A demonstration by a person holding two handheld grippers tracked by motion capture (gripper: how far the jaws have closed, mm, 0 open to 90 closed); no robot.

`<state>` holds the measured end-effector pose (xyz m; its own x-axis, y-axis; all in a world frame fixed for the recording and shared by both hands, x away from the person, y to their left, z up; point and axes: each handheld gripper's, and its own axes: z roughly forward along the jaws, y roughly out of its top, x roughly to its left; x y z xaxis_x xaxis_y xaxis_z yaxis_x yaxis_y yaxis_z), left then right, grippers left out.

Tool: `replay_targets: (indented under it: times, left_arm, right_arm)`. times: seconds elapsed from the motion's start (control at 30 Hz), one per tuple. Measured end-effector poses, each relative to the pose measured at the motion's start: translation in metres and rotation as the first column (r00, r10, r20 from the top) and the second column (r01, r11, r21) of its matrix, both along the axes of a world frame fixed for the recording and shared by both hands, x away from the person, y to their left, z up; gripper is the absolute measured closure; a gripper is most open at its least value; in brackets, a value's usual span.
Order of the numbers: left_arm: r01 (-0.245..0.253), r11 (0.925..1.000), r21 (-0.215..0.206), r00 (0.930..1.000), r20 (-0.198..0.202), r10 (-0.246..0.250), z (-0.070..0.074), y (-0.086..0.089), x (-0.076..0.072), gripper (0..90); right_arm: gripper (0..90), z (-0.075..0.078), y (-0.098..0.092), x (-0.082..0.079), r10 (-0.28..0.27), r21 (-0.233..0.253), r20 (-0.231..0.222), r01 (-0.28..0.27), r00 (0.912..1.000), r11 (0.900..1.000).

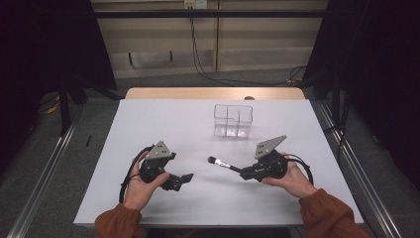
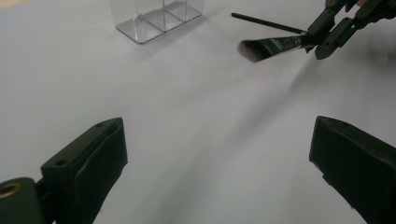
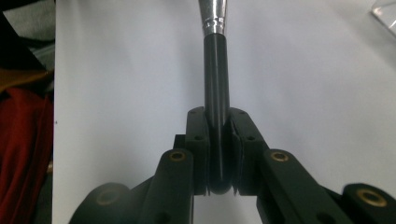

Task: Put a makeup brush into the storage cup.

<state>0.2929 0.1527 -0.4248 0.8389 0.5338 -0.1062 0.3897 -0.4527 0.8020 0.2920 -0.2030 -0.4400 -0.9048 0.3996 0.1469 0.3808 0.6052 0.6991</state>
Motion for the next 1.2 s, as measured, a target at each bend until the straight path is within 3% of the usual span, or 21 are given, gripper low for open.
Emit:
replay_targets:
  times: [0.17, 0.43, 0.7, 0.83, 0.97, 1.2]
  left_arm:
    - [-0.002, 1.0, -0.001, 1.0, -0.003, 0.002, -0.003, 0.001, -0.002, 4.0]
    - [-0.012, 0.9998, -0.018, 0.9997, 0.021, 0.012, -0.002, -0.001, -0.007, 4.0]
    - [-0.015, 0.9996, -0.023, 0.9996, 0.024, 0.015, -0.003, 0.0, -0.008, 4.0]
    - [-0.019, 0.9992, -0.036, 0.999, 0.04, 0.02, 0.0, 0.0, -0.011, 4.0]
    - [-0.016, 0.9991, -0.039, 0.9989, 0.044, 0.017, -0.001, -0.001, -0.011, 4.0]
    - [-0.01, 0.9988, -0.048, 0.9979, 0.063, 0.013, -0.001, -0.003, -0.013, 3.8]
  right_arm:
    - [80.1, -0.003, 0.0, -0.003, -0.019, 0.071, 0.025, 0.017, 0.9995, 0.997]
    - [80.1, -0.011, 0.002, -0.006, -0.022, 0.115, 0.046, 0.016, 0.9987, 0.993]
    - [80.0, -0.013, 0.001, -0.009, -0.046, 0.212, 0.076, 0.029, 0.996, 0.977]
    - [80.0, -0.015, 0.001, -0.01, -0.065, 0.218, 0.093, 0.044, 0.9935, 0.975]
    - [80.0, -0.013, -0.001, -0.011, -0.093, 0.254, 0.13, 0.058, 0.9872, 0.966]
    - [80.0, -0.012, -0.002, -0.012, -0.101, 0.293, 0.147, 0.054, 0.984, 0.955]
